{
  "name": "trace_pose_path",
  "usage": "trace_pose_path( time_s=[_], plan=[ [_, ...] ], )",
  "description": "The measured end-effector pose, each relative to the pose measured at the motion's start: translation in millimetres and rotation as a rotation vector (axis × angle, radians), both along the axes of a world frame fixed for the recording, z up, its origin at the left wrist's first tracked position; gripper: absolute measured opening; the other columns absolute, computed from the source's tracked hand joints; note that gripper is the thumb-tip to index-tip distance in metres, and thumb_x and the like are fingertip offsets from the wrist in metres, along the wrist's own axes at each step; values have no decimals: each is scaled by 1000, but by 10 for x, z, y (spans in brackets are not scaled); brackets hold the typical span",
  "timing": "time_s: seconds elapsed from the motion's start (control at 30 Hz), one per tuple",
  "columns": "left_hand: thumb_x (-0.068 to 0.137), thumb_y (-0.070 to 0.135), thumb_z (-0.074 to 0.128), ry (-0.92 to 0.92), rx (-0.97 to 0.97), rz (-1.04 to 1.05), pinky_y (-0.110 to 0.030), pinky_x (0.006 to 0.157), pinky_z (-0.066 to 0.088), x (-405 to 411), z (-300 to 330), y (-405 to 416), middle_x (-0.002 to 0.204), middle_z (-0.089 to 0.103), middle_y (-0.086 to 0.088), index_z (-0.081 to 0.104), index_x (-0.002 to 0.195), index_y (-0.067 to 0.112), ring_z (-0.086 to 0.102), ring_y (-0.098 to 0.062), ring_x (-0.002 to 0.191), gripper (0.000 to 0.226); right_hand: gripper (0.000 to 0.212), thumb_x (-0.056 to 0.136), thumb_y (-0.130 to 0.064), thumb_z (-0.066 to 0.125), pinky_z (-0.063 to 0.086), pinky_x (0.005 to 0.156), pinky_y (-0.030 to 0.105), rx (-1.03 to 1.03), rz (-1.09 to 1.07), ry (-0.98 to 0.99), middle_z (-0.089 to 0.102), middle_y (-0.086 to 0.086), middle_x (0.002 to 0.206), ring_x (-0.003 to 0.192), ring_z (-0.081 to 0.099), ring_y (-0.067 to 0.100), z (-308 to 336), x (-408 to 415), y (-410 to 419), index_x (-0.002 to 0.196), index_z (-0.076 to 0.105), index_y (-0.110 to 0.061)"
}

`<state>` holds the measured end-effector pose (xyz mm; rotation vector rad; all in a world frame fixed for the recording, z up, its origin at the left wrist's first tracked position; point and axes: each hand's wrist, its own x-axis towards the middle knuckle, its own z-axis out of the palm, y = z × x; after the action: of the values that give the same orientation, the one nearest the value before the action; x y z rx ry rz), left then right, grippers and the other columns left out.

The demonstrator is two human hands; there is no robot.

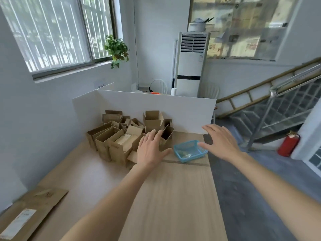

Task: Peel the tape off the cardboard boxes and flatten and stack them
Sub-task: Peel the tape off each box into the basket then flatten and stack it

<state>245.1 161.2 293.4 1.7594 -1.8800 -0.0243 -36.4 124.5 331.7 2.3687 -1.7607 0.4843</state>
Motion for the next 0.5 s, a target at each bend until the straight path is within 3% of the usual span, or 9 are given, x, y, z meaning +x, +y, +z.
trace_pose_path(
  time_s=[0.3, 0.5],
  plan=[
    [86, 64, 69, 29, 78, 9, -38, 124, 18, -2025, -387, -1148, 166, 27, 3, 26, 159, 32, 22, -19, 153, 90, 84, 91, -71, 51, 13, 125, 39, 117, -4, 44, 27, -6, 166, 153, 22, 15, -330, -1987, -1062, 159, 28, -27],
    [84, 64, 71, 100, 153, 64, -41, 120, 30, -2988, -887, -1785, 160, 37, 3, 30, 156, 32, 35, -20, 146, 88, 83, 92, -71, 51, 13, 126, 38, 201, 31, 101, 25, -7, 166, 153, 21, 13, -630, -2858, -1644, 160, 26, -29]
  ],
)
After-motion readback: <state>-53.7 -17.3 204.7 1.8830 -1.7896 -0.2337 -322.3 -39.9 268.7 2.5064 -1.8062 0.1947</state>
